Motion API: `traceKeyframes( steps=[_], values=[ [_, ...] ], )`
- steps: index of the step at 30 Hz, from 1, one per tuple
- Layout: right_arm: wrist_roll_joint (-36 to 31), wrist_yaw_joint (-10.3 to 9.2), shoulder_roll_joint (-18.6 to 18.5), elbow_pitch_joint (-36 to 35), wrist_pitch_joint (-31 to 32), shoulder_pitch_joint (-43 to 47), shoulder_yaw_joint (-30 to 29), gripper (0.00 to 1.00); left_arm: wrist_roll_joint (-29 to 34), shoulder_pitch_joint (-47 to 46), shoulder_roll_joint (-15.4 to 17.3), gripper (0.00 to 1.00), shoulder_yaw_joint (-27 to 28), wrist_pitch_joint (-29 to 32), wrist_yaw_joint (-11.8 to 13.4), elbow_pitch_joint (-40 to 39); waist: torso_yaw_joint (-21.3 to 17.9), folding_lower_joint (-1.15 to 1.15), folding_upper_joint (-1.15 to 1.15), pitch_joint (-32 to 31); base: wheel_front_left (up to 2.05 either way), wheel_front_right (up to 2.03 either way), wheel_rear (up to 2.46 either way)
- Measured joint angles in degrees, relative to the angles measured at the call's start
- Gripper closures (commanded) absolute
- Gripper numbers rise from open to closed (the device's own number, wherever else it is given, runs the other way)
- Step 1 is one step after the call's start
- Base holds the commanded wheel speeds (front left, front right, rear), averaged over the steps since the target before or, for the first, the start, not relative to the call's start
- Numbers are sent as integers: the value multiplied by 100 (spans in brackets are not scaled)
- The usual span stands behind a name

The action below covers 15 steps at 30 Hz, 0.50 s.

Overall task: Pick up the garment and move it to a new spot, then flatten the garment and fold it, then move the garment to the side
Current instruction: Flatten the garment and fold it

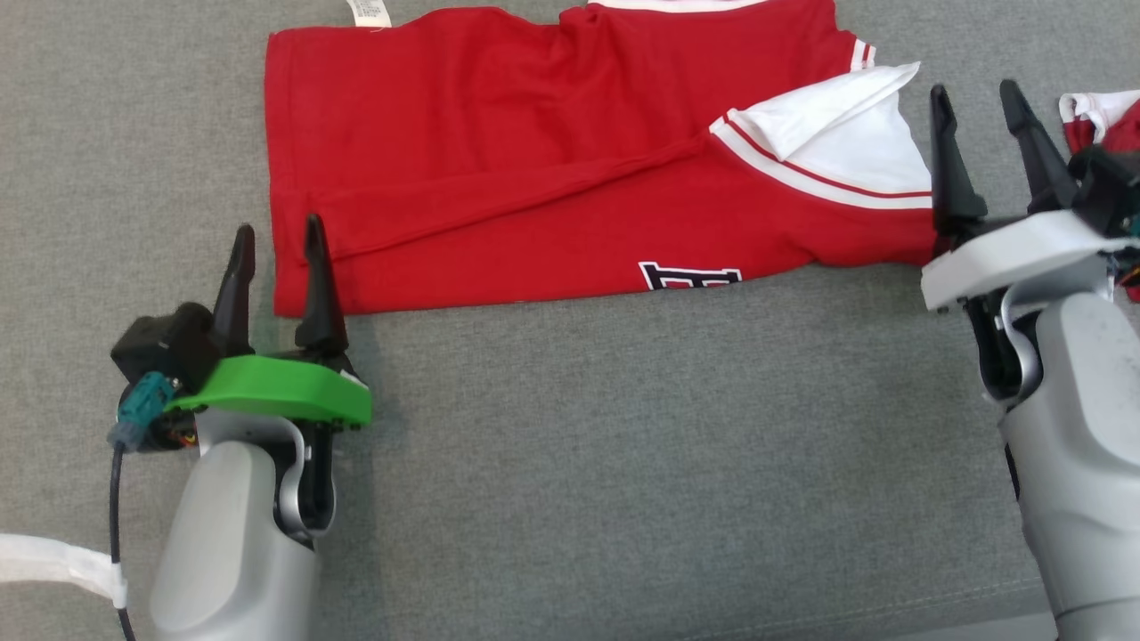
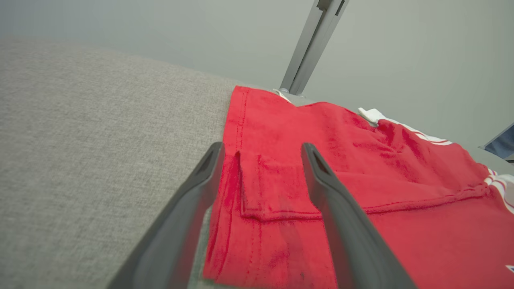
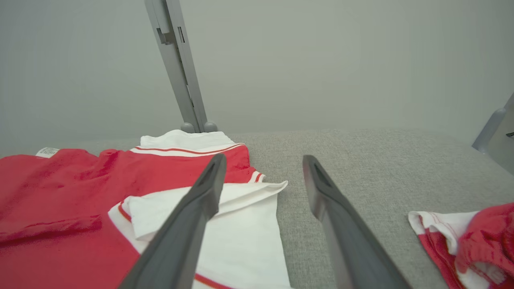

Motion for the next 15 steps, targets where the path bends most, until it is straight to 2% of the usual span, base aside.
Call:
traceKeyframes(
  steps=[8,14,15],
  values=[
    [-530,0,46,94,-5,786,-59,0,288,333,-2,0,-18,0,8,444,-56,0,0,-22,0,0,0],
    [-829,0,148,868,-11,750,-79,0,352,153,-1,0,-86,-40,66,1018,-29,0,0,27,0,0,0],
    [-833,-1,158,971,-16,709,-49,22,350,101,-1,0,-99,-59,73,1112,-23,0,0,29,0,0,0]
  ],
)
